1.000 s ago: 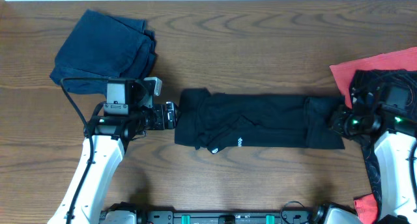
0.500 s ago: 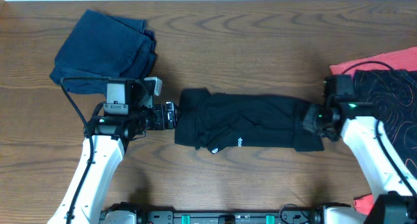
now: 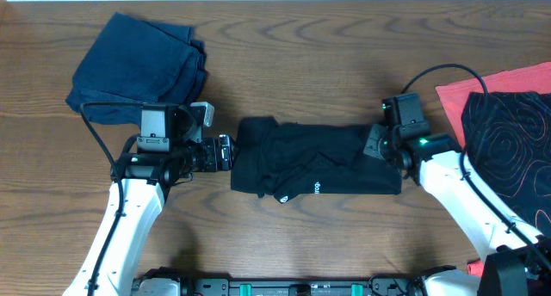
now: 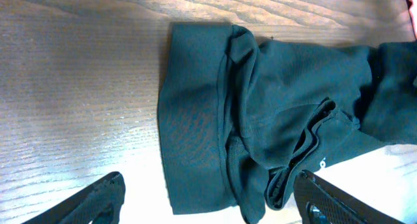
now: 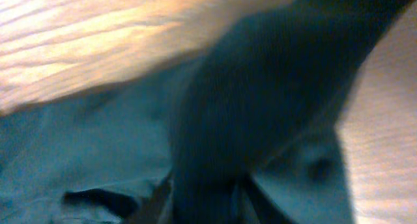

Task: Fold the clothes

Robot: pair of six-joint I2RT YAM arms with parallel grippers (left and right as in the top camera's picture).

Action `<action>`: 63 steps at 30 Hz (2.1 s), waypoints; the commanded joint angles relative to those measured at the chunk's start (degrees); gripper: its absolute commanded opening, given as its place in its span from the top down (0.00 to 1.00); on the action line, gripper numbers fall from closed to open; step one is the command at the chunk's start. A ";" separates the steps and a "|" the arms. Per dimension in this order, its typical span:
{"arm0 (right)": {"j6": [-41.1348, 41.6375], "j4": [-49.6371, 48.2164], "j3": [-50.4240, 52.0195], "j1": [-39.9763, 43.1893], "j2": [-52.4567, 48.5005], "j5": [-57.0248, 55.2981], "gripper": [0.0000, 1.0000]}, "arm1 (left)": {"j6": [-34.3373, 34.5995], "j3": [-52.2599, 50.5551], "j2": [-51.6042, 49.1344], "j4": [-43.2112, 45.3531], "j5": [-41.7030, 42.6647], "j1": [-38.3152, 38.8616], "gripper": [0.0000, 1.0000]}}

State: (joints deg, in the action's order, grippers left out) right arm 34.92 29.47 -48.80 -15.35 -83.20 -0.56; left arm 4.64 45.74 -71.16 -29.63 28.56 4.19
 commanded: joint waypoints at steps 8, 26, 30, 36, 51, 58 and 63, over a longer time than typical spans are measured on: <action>-2.03 0.81 -0.55 -1.97 -0.26 0.39 0.88 | -0.52 1.01 0.07 -0.37 0.42 -0.24 0.16; -4.33 4.92 0.94 -1.99 -3.26 6.93 0.40 | -0.50 1.01 0.04 -0.31 0.42 -0.24 0.16; -4.81 4.96 0.94 -2.78 -5.33 8.48 0.86 | -0.50 1.01 0.04 -0.33 0.42 -0.24 0.16; -12.98 15.32 -3.74 -1.09 -1.77 -0.63 0.99 | -0.52 1.01 0.07 -0.26 0.39 -0.24 0.16; -18.23 19.69 -7.56 -4.13 -3.69 1.11 0.99 | -0.50 1.01 0.07 0.50 0.42 -0.24 0.15; -19.06 20.33 -7.45 -8.20 -7.85 0.85 0.99 | -0.50 1.01 0.07 0.28 0.42 -0.24 0.15; -19.12 22.43 -7.50 -8.55 -5.84 -1.95 0.99 | -0.50 1.01 0.07 0.22 0.42 -0.24 0.16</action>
State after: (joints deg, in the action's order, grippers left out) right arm 16.84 51.37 -56.49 -23.51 -90.83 -0.73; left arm 4.64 45.74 -71.16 -29.39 28.56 4.19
